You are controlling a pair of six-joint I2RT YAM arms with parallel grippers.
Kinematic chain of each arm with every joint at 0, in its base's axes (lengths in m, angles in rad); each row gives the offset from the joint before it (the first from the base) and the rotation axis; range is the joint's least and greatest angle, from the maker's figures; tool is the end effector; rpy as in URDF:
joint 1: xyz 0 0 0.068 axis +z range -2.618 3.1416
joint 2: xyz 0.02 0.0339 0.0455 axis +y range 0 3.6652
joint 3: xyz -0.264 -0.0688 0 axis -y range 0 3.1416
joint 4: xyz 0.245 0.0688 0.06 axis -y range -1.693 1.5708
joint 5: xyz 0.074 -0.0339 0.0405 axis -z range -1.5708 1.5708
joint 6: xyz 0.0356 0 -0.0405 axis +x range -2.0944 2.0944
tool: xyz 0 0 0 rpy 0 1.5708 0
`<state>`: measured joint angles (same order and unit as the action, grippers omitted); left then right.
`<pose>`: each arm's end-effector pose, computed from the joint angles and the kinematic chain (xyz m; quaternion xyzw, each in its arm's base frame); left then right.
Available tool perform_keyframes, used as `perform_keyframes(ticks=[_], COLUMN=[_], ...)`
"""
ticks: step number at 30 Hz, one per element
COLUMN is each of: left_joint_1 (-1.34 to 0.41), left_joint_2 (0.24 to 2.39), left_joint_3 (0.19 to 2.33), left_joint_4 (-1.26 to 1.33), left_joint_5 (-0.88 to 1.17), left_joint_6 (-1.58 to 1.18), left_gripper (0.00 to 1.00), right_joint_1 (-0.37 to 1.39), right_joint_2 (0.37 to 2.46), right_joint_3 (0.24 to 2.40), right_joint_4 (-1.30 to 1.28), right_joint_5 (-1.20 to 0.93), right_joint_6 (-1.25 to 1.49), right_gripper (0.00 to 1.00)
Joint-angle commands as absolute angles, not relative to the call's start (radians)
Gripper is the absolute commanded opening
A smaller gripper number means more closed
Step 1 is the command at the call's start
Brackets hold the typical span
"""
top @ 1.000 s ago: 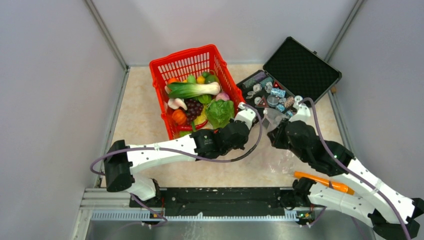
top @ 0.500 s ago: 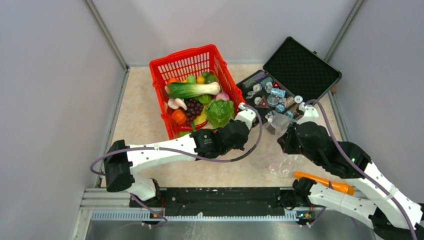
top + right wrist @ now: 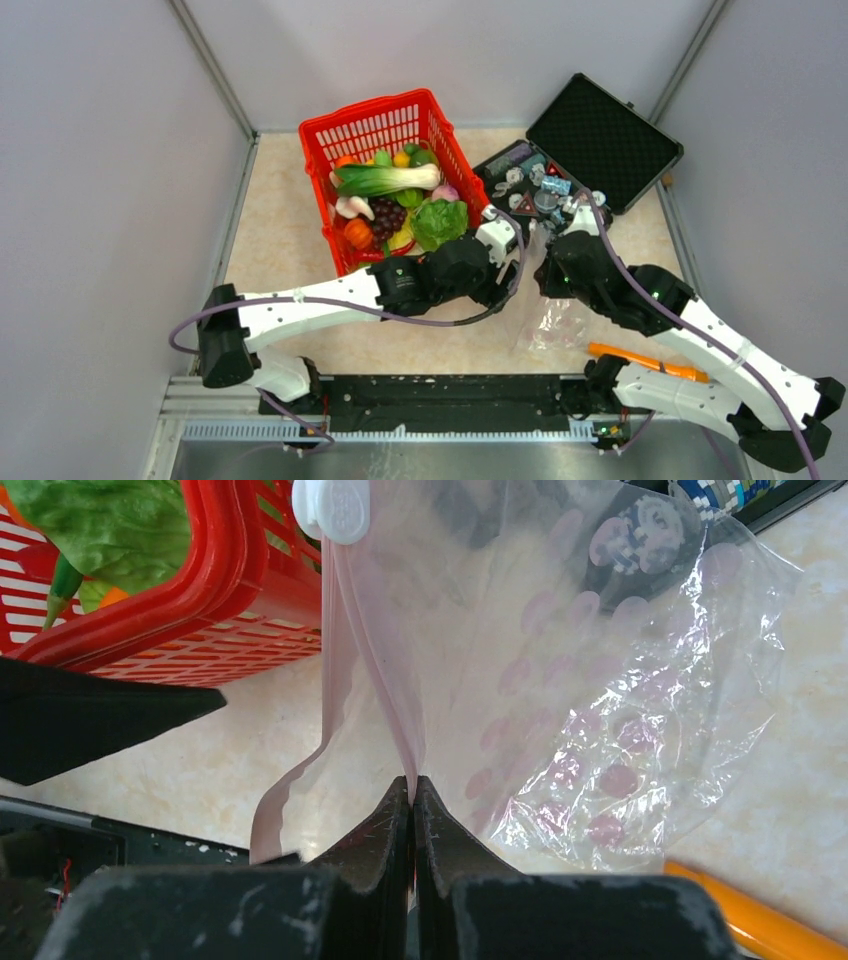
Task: Place the food in the zip-top bag and seal the zipper
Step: Open the zipper of the food storage bag at the center of the board, then pick up the fake fruit from the bin.
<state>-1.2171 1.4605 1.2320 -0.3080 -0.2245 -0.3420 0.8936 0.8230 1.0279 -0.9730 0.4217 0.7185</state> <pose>0.1240 -0.3130 0.3233 0.3158 0.8059 -0.2761 0.4179 0.1020 0.1037 0.3417 0.0027 0.9039 0.1423 0.4035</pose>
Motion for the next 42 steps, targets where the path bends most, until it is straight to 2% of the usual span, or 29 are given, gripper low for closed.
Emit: perform_keyframes(ticks=[1, 2, 9, 14, 19, 25, 33, 42], left_joint_1=[-1.213, -1.213, -1.19, -1.007, -0.745, -0.585, -0.521, -0.518], left_joint_2=[1.349, 1.331, 1.155, 1.093, 1.119, 1.194, 1.319, 1.466], left_joint_3=[1.248, 1.245, 1.203, 1.231, 1.222, 1.2, 1.176, 1.155], left_joint_4=[-0.279, -0.284, -0.27, -0.389, -0.561, -0.64, -0.712, -0.734], left_joint_5=[-0.159, -0.161, -0.244, -0.221, -0.146, -0.007, 0.284, 0.424], left_joint_6=[-0.313, -0.31, -0.281, -0.338, -0.394, -0.342, -0.272, -0.196], left_gripper=[0.8, 0.84, 0.95, 0.99, 0.99, 0.96, 0.98, 0.95], right_joint_1=[0.89, 0.89, 0.89, 0.89, 0.89, 0.891, 0.891, 0.891], right_joint_2=[0.834, 0.836, 0.844, 0.849, 0.846, 0.835, 0.835, 0.832], right_joint_3=[1.03, 1.028, 1.007, 1.008, 1.005, 0.992, 0.996, 0.993], right_joint_4=[-0.916, -0.908, -0.84, -0.833, -0.833, -0.821, -0.815, -0.813], right_joint_5=[0.454, 0.458, 0.448, 0.438, 0.43, 0.417, 0.417, 0.411], right_joint_6=[0.723, 0.725, 0.723, 0.717, 0.716, 0.723, 0.713, 0.712], right_gripper=[0.0, 0.0, 0.0, 0.0, 0.0, 0.0, 0.0, 0.0])
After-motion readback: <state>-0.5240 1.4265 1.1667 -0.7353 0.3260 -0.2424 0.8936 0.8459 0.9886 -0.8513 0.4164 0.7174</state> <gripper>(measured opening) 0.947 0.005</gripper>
